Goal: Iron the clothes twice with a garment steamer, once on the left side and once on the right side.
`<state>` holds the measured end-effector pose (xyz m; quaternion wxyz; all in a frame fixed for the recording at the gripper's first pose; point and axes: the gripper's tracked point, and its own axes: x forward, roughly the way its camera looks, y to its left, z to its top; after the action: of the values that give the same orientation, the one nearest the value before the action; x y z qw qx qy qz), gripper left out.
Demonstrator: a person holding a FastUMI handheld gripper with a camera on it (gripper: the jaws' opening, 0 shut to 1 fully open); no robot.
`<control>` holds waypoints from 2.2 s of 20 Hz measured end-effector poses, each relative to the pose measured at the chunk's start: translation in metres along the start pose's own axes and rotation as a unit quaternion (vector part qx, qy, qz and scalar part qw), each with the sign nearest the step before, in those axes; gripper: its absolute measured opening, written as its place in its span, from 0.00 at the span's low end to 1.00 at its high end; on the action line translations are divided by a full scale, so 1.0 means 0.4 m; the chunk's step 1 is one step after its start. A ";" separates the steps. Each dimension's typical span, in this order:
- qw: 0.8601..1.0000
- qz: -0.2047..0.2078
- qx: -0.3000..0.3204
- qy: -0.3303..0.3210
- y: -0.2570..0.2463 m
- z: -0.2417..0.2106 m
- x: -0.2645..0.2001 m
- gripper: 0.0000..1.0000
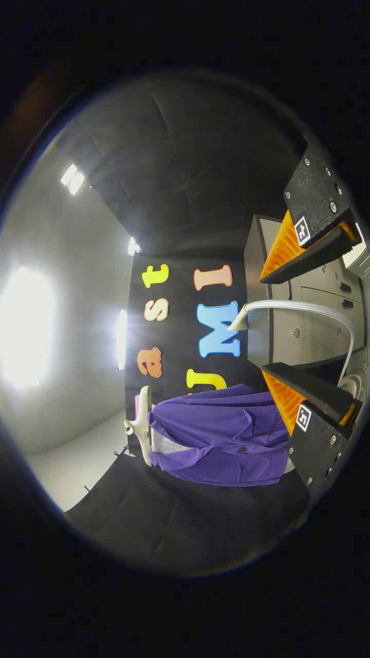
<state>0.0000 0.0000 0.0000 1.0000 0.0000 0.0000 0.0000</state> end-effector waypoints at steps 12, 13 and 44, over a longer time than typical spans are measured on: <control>1.000 -0.001 0.004 0.000 -0.001 0.009 0.010 0.95; 1.000 -0.002 0.002 0.000 0.001 0.012 0.013 0.95; 0.999 0.021 -0.010 -0.023 -0.026 0.317 0.531 0.95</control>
<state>0.2123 -0.0104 0.1269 0.9995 -0.0104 -0.0230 0.0207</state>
